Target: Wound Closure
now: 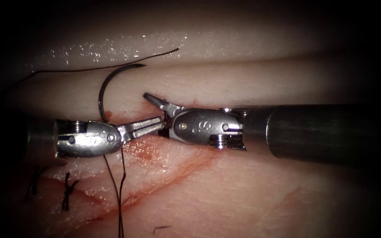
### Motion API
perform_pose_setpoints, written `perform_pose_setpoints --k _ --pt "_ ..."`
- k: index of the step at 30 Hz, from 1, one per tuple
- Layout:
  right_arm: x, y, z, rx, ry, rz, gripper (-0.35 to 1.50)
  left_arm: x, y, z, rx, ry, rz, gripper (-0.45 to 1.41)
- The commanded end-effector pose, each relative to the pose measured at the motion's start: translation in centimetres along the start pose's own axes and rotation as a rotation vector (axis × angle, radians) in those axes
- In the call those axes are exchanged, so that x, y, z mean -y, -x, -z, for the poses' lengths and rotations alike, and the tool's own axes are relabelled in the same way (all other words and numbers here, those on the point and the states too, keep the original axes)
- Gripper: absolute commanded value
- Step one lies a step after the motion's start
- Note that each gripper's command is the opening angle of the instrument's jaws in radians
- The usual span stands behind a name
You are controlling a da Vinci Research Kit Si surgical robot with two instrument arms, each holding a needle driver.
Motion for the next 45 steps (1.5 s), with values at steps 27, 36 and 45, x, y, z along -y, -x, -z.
perform_pose_setpoints --k 27,36,45 --pt "0.2 0.02 0.0 -0.058 -0.05 0.04 1.25 -0.17 -0.02 0.07 -0.001 0.031 -0.007 -0.45" --pt "0.23 0.03 0.7 -0.024 0.007 0.032 1.38 -0.47 -0.01 0.9 0.045 -0.006 0.011 -0.45" --pt "0.19 0.0 0.82 -0.015 0.026 0.023 1.35 -0.6 0.65 1.49 0.216 0.008 0.164 -0.45"
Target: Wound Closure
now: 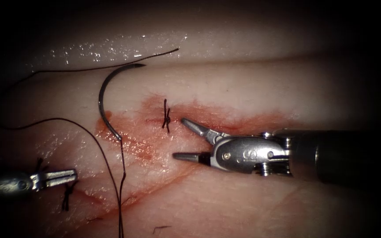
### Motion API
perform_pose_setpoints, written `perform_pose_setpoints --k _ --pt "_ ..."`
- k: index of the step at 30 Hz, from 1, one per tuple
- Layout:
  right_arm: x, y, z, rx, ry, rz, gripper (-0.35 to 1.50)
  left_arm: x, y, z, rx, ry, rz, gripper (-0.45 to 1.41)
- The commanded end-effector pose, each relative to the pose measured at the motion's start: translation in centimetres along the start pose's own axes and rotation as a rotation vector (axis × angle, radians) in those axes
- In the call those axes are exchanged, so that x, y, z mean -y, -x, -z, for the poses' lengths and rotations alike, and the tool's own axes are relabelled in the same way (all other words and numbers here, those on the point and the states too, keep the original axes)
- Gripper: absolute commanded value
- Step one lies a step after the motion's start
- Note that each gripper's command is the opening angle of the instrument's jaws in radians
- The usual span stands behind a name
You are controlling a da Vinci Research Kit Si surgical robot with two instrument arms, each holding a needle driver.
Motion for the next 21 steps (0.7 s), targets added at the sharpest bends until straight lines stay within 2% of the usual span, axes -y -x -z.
perform_pose_setpoints --k 1,6,11,13,14,17,18,19,21 --pt "0.03 0.01 -0.1 -0.003 0.001 0.001 1.35 0.02 0.15 -0.05 0.011 -0.029 0.007 -0.45" --pt "0.03 0.01 -0.1 -0.003 0.001 0.001 1.3 0.25 0.36 0.0 0.04 -0.091 0.043 -0.45" --pt "0.03 0.02 -0.1 -0.004 0.001 -0.01 1.28 0.46 0.5 -0.1 0.04 -0.149 0.062 -0.45" --pt "0.04 0.02 -0.1 -0.004 0.001 -0.015 1.28 0.48 0.59 -0.13 0.068 -0.151 0.055 -0.45" --pt "0.05 0.03 -0.1 -0.004 0.001 -0.014 1.28 0.49 0.67 -0.13 0.111 -0.148 0.049 -0.45" --pt "0.05 0.03 -0.1 -0.006 0.004 -0.02 1.28 0.5 0.76 -0.09 0.145 -0.149 0.069 0.09" --pt "0.05 0.03 -0.09 -0.006 0.003 -0.02 1.28 0.51 0.77 -0.04 0.146 -0.147 0.071 0.61" --pt "0.05 0.03 -0.08 -0.005 0.0 -0.02 1.28 0.53 0.77 0.0 0.155 -0.15 0.072 0.76" --pt "0.05 0.04 -0.06 -0.007 -0.002 -0.025 1.28 0.54 0.78 0.06 0.174 -0.161 0.074 0.94"
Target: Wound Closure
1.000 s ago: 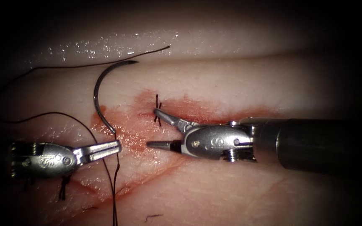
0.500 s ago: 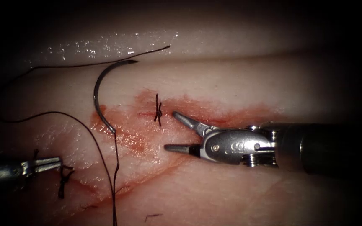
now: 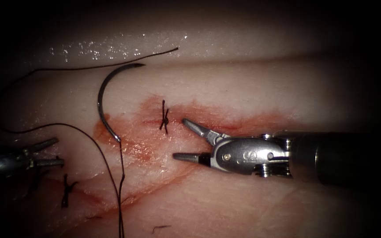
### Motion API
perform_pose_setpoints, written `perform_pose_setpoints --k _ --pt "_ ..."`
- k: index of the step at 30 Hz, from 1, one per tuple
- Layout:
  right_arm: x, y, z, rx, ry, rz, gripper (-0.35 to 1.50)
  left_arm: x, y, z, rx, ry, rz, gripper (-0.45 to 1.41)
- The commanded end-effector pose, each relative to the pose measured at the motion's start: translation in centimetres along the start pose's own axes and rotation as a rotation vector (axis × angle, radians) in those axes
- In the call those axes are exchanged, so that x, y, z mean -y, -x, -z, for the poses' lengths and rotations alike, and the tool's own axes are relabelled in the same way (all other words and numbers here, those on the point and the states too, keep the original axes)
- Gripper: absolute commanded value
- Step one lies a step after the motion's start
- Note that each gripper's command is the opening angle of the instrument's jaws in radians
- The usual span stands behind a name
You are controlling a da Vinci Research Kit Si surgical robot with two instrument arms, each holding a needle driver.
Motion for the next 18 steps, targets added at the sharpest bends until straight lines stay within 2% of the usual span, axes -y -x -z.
perform_pose_setpoints --k 1,4,7,9,18 --pt "0.01 0.01 -0.05 -0.002 -0.006 0.001 1.28 -0.02 0.03 -0.03 0.016 -0.007 0.001 1.03" --pt "0.0 0.03 0.01 0.007 -0.003 -0.004 1.28 0.01 0.05 0.08 0.048 -0.019 0.011 1.01" --pt "-0.03 0.06 0.08 0.017 0.0 -0.014 1.28 0.02 0.0 0.2 0.064 -0.036 0.001 0.78" --pt "-0.04 0.08 0.12 0.025 0.003 -0.014 1.28 -0.01 -0.07 0.27 0.074 -0.042 -0.01 0.76" --pt "-0.14 0.15 0.36 0.066 0.013 -0.024 1.28 -0.28 -0.69 0.63 0.022 -0.001 -0.049 0.66"
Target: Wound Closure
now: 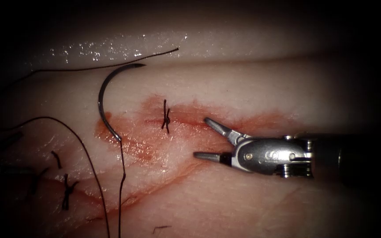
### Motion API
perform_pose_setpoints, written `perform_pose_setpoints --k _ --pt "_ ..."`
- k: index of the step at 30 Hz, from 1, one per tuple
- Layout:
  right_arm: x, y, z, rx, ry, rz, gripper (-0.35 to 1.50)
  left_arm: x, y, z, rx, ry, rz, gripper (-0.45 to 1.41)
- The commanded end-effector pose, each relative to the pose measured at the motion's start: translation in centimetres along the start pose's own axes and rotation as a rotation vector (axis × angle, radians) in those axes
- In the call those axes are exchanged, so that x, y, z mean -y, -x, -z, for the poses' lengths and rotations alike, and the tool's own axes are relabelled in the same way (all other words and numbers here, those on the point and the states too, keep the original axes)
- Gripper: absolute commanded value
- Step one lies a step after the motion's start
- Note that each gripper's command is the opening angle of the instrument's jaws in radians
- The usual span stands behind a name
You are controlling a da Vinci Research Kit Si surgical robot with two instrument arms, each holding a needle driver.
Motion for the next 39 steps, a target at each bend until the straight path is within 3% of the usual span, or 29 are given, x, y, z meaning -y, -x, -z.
perform_pose_setpoints --k 1,3,4,5,7,9,12,16,21,27,29,39 --pt "0.0 0.03 -0.02 0.004 -0.005 -0.006 1.28 -0.07 -0.04 -0.04 -0.007 0.019 0.008 0.64" --pt "-0.05 0.05 0.11 0.012 -0.006 -0.032 1.28 -0.19 -0.26 0.08 -0.019 0.064 0.02 0.62" --pt "-0.08 0.06 0.21 0.034 0.013 -0.045 1.18 -0.22 -0.46 0.13 -0.034 0.081 0.036 0.61" --pt "-0.11 0.06 0.29 0.053 0.018 -0.05 1.06 -0.21 -0.69 0.13 -0.093 0.073 0.052 0.61" --pt "-0.17 0.02 0.34 0.109 0.0 -0.056 1.06 -0.18 -0.87 0.09 -0.155 0.06 0.075 0.59" --pt "-0.22 -0.05 0.36 0.146 0.002 -0.05 1.04 -0.13 -1.04 0.0 -0.194 0.052 0.088 0.66" --pt "-0.32 -0.15 0.37 0.153 -0.037 -0.058 0.86 -0.01 -1.24 -0.23 -0.201 0.046 0.104 0.96" --pt "-0.5 -0.29 0.37 0.137 -0.076 -0.06 0.57 0.15 -1.43 -0.67 -0.205 0.022 0.065 0.99" --pt "-0.73 -0.46 0.34 0.13 -0.076 -0.072 0.61 0.3 -1.49 -1.01 -0.15 -0.035 0.025 0.96" --pt "-0.65 -0.51 0.33 0.124 -0.071 -0.072 0.59 0.39 -1.45 -1.25 -0.084 -0.152 0.099 0.94" --pt "-0.61 -0.5 0.32 0.122 -0.065 -0.068 0.59 0.44 -1.38 -1.31 -0.051 -0.17 0.011 0.93" --pt "-0.54 -0.39 0.27 0.125 -0.067 -0.055 0.68 0.56 -0.97 -1.35 0.074 0.016 -0.307 0.88"
